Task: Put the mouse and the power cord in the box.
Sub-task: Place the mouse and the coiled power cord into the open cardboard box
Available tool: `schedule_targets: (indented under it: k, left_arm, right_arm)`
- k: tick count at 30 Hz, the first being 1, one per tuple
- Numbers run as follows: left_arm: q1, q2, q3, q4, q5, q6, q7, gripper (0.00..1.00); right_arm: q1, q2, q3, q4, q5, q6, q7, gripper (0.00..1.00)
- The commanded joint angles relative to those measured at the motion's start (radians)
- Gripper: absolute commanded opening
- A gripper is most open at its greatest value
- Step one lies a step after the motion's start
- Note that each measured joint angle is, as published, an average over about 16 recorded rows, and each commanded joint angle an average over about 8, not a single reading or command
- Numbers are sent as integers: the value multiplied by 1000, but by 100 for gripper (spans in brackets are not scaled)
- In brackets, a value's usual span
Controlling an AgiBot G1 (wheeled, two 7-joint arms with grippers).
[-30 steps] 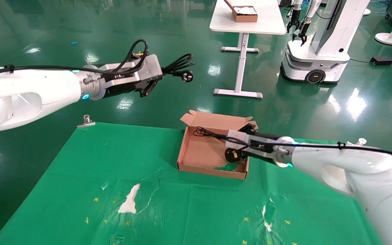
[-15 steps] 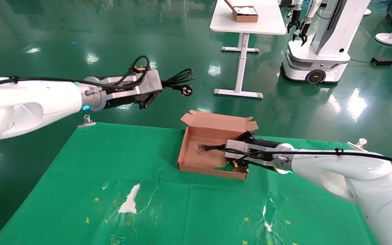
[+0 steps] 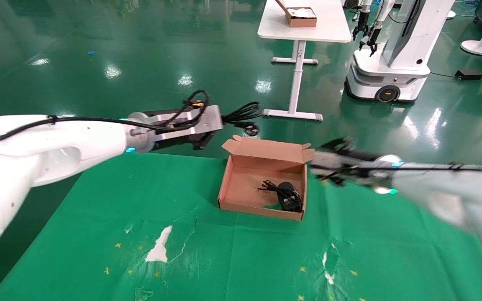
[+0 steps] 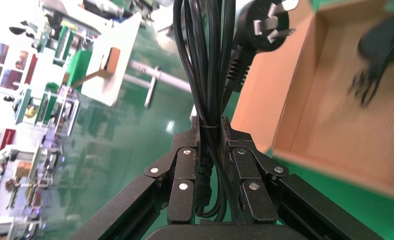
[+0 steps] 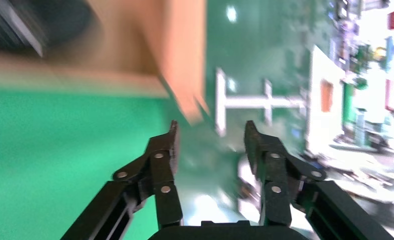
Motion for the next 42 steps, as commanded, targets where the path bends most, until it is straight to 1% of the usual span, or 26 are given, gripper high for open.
schedule_targets:
  k: [1,6,10,13,16,25,31,32,33,39,40,41,42]
  left_arm:
    - [18,3,7,-28,-8,-3,-16,0]
    - [74,4,69,-112,-34,18,-76,0]
    - [117,4,134,-173,-58,60,-142,0]
    - [133,3,189,-213,-72,95,-194,0]
    - [141,3,247,-246,-73,96,-231,0]
    - [163,7,403,-310,-66,-85,-293,0]
    - [164,8,493,-332,-87,-162,-350,0]
    - [163,8,507,-334,-92,-173,-359,2]
    - [162,8,517,-336,-96,-182,-366,10]
    - [154,8,565,-348,-117,-221,-395,85]
    - [154,8,568,-349,-118,-223,-396,95]
    - [154,8,571,-350,-120,-226,-397,100]
    - [153,8,574,-351,-122,-229,-399,100]
  right_arm:
    - [25,24,-11,-6,-17,21,-27,100]
    - [88,108,-31,-21,-49,59,-66,100]
    - [138,166,-40,-24,-63,74,-85,100]
    - [170,195,-43,-23,-68,75,-95,100]
    - [189,210,-45,-23,-70,69,-102,100]
    - [199,216,-42,-29,-66,57,-115,100]
    - [199,215,-40,-32,-64,56,-121,100]
    - [199,215,-39,-33,-63,56,-121,100]
    - [200,215,-39,-33,-63,56,-122,100]
    - [201,217,-38,-34,-62,56,-125,100]
    - [202,217,-38,-34,-62,56,-126,100]
    - [202,217,-38,-35,-62,56,-126,100]
    - [202,218,-38,-35,-62,56,-126,100]
